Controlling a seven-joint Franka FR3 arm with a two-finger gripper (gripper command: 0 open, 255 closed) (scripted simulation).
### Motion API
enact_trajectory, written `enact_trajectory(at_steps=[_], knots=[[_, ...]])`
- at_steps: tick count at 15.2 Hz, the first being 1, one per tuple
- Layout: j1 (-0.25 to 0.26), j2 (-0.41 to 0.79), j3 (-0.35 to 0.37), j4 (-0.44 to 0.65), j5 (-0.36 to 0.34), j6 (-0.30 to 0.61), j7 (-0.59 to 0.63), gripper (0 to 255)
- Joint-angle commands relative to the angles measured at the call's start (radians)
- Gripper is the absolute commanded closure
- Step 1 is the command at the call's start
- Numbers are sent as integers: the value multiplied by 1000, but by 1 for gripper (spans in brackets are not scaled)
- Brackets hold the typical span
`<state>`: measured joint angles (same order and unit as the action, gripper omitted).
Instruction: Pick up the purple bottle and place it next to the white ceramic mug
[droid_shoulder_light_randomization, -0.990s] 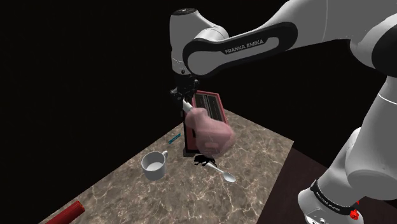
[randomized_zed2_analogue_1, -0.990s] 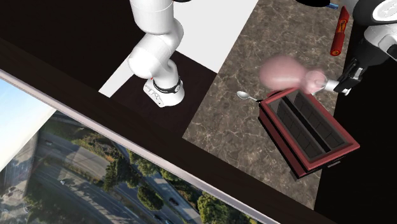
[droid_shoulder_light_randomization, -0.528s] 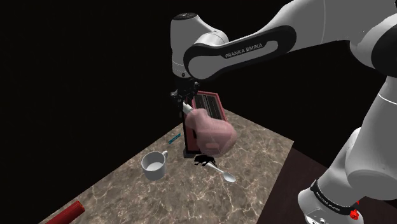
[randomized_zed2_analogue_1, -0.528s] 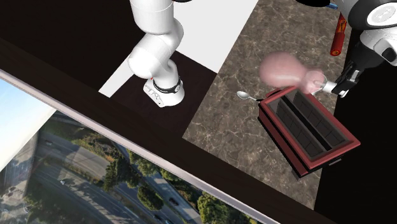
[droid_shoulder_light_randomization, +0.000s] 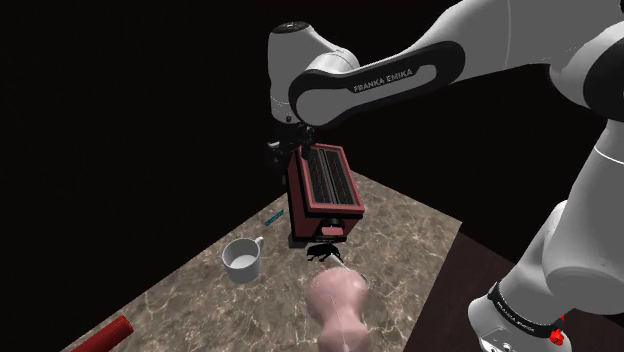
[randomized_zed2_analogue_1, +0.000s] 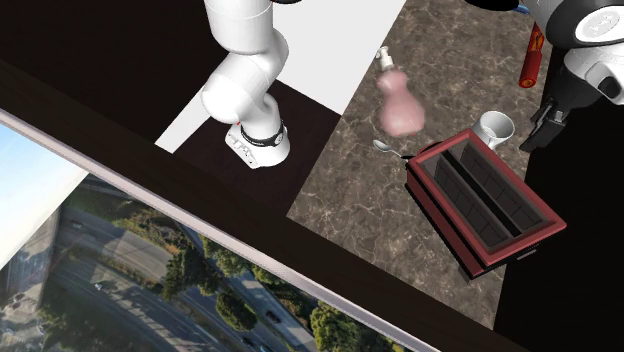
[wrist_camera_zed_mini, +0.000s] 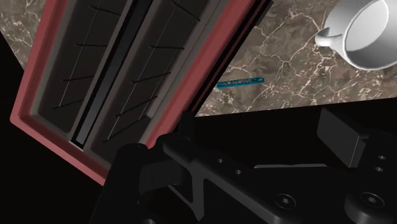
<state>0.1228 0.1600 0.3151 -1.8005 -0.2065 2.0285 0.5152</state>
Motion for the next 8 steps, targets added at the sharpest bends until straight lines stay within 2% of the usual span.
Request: enact_trajectory(at_steps=[1,4,8], knots=[[1,-9,2,22,5,-30,-4,0],[6,-31,8,86,18,-116,-13,0],[6,-31,8,86,18,-116,-13,0]])
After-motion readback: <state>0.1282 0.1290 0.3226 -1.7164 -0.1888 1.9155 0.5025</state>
